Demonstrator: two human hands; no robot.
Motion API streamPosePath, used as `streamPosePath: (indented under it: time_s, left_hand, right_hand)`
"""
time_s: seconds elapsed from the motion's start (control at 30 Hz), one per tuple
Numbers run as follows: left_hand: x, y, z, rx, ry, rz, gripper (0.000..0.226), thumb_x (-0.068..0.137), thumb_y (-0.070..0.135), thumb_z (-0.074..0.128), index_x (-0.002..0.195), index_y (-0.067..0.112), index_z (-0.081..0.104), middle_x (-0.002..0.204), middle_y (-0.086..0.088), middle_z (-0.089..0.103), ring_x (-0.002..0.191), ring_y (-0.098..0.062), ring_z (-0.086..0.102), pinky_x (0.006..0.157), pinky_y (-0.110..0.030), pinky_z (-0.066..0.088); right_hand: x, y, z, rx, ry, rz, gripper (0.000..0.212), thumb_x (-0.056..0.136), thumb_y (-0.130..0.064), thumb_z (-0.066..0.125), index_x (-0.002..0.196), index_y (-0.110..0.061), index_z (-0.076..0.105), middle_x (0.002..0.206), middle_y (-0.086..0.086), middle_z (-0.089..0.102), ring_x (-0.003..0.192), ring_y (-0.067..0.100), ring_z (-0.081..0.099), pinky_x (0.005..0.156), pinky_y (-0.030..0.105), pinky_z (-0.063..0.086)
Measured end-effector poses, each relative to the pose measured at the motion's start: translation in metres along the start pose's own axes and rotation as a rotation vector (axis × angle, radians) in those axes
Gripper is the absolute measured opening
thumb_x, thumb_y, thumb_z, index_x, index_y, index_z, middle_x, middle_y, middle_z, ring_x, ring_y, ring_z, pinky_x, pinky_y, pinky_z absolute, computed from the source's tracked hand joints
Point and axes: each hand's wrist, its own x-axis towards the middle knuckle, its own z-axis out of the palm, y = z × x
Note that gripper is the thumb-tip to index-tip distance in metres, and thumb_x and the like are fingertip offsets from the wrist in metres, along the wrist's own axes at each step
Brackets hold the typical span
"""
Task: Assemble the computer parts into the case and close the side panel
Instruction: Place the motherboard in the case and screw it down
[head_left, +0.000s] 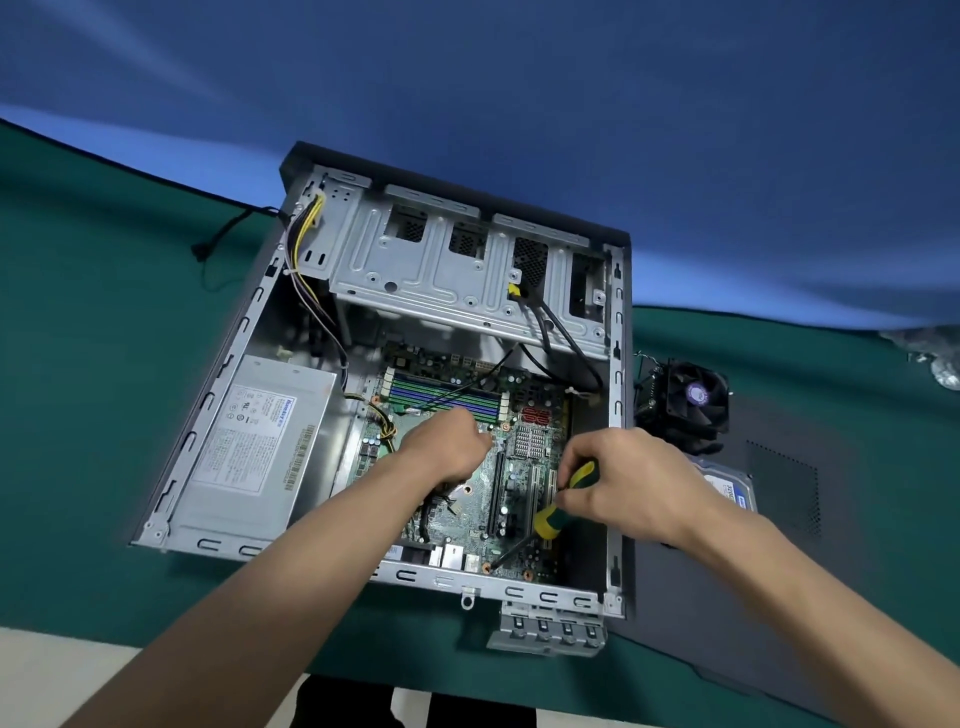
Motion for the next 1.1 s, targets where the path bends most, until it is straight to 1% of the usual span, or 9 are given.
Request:
streamPosePath:
  time_s: [0.13,0.23,0.37,0.57,0.67,0.83,0.9,0.97,1.1]
  left_hand:
    - [0.0,0.0,0.0,-0.001,-0.009,0.001,0.035,0.097,0.033,0.046,0.075,0.009,0.06,0.069,-0.008,0.057,0.06,-0.02,0.053,0.067,-0.03,0.048]
    - [-0.001,0.0,0.0,-0.012,-0.016,-0.001,0.036,0.097,0.033,0.046,0.075,0.009,0.061,0.07,-0.009,0.058,0.062,-0.021,0.055,0.072,-0.033,0.05]
    - [-0.002,0.001,0.0,-0.03,-0.026,-0.002,0.036,0.097,0.032,0.045,0.074,0.008,0.06,0.07,-0.01,0.058,0.062,-0.021,0.055,0.07,-0.033,0.051]
    - [-0.003,0.002,-0.001,-0.042,-0.039,-0.008,0.036,0.097,0.031,0.045,0.075,0.007,0.06,0.071,-0.011,0.059,0.062,-0.022,0.056,0.071,-0.034,0.052]
    - [-0.004,0.002,0.0,-0.045,-0.041,-0.009,0.034,0.098,0.03,0.044,0.076,0.008,0.058,0.07,-0.009,0.057,0.062,-0.021,0.054,0.071,-0.034,0.052]
    - [-0.003,0.002,0.0,-0.049,-0.045,-0.016,0.036,0.097,0.031,0.045,0.074,0.007,0.059,0.07,-0.011,0.058,0.062,-0.022,0.056,0.071,-0.035,0.053]
    - [-0.002,0.002,0.0,-0.043,-0.041,-0.018,0.035,0.097,0.032,0.046,0.074,0.008,0.059,0.07,-0.01,0.057,0.06,-0.022,0.054,0.07,-0.034,0.052]
    - [-0.002,0.001,0.0,-0.033,-0.037,-0.022,0.035,0.097,0.032,0.046,0.074,0.009,0.058,0.069,-0.01,0.058,0.059,-0.022,0.054,0.068,-0.032,0.05]
    - [-0.001,-0.001,-0.001,-0.012,-0.029,-0.034,0.035,0.097,0.03,0.045,0.071,0.009,0.056,0.067,-0.009,0.058,0.059,-0.022,0.055,0.068,-0.034,0.052]
  right_hand:
    - [0.0,0.0,0.002,-0.02,0.01,-0.002,0.013,0.077,-0.044,0.068,0.078,-0.034,0.059,0.062,-0.016,0.054,0.057,-0.002,0.047,0.048,0.019,0.03]
    - [0.0,-0.001,0.004,-0.017,0.015,0.0,0.013,0.078,-0.045,0.067,0.077,-0.035,0.059,0.06,-0.016,0.053,0.056,-0.003,0.047,0.05,0.018,0.032]
    - [0.0,-0.001,0.004,-0.009,0.017,0.006,0.014,0.078,-0.046,0.068,0.077,-0.035,0.059,0.06,-0.016,0.054,0.056,-0.002,0.047,0.049,0.019,0.03]
    - [0.001,0.0,0.003,-0.003,0.019,0.013,0.016,0.078,-0.047,0.068,0.078,-0.033,0.059,0.061,-0.015,0.055,0.057,-0.002,0.048,0.049,0.019,0.031]
    - [0.0,0.0,0.003,0.0,0.021,0.018,0.016,0.078,-0.046,0.068,0.078,-0.032,0.06,0.06,-0.015,0.056,0.056,-0.003,0.047,0.049,0.019,0.031]
    - [-0.003,0.0,0.001,-0.014,-0.009,0.014,0.018,0.08,-0.049,0.067,0.081,-0.033,0.058,0.061,-0.016,0.054,0.057,-0.002,0.046,0.05,0.02,0.032]
    - [-0.004,-0.002,0.0,-0.047,-0.025,-0.008,0.018,0.082,-0.05,0.064,0.085,-0.034,0.057,0.065,-0.016,0.054,0.06,-0.001,0.047,0.052,0.023,0.034]
    - [-0.004,-0.005,-0.002,-0.043,-0.063,-0.036,0.019,0.082,-0.047,0.063,0.093,-0.034,0.055,0.073,-0.015,0.054,0.067,0.006,0.05,0.059,0.026,0.037]
    - [-0.007,-0.017,-0.007,0.069,-0.179,-0.09,0.034,0.078,-0.038,0.065,0.105,-0.03,0.045,0.092,-0.015,0.048,0.078,0.009,0.051,0.071,0.03,0.042]
